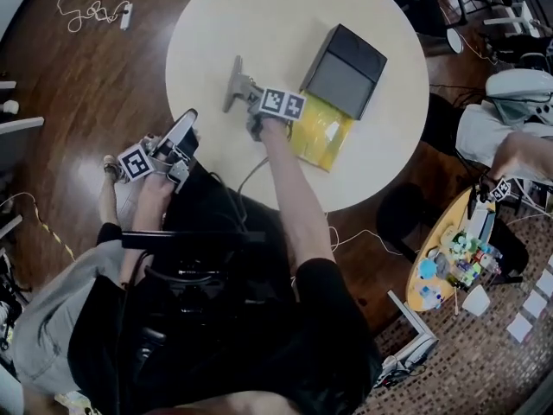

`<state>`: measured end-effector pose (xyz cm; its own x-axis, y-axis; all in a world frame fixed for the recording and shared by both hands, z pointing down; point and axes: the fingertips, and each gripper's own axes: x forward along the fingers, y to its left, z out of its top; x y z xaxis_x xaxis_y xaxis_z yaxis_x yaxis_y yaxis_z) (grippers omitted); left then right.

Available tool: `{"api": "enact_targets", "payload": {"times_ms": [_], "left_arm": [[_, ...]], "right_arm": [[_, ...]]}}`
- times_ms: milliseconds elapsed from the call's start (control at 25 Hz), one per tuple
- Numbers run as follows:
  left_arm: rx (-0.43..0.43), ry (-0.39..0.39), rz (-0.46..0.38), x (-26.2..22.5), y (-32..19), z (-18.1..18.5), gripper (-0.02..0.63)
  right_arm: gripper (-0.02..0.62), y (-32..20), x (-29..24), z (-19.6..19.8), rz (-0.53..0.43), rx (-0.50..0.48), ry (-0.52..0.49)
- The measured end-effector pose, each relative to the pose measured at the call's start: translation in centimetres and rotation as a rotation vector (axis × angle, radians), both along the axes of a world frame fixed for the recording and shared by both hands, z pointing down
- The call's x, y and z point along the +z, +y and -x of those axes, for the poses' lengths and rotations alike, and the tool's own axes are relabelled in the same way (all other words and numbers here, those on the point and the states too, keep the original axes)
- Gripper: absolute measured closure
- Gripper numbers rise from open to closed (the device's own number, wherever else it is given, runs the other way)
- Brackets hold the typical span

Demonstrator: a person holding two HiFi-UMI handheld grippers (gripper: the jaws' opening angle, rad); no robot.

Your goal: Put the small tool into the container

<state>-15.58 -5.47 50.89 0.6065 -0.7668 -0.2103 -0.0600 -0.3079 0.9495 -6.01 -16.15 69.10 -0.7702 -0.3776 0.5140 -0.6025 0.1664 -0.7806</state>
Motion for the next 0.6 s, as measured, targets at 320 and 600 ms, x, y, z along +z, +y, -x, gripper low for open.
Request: {"api": "enact_targets", "payload": {"times_ms": [320,600], "left_arm": [[0.020,-0.009,-0.012,-0.3,0.4,-0.1,0.565],[0.085,-0.012,-0.015,-0.5,0.2,-1.9,0.565]], "right_arm": [[0.597,1.7,-2.4,-1.6,-0.033,0.052,-0.071],[0.601,4.4,-5.5,-5.1,-0.036,0.157,-0.200]]}}
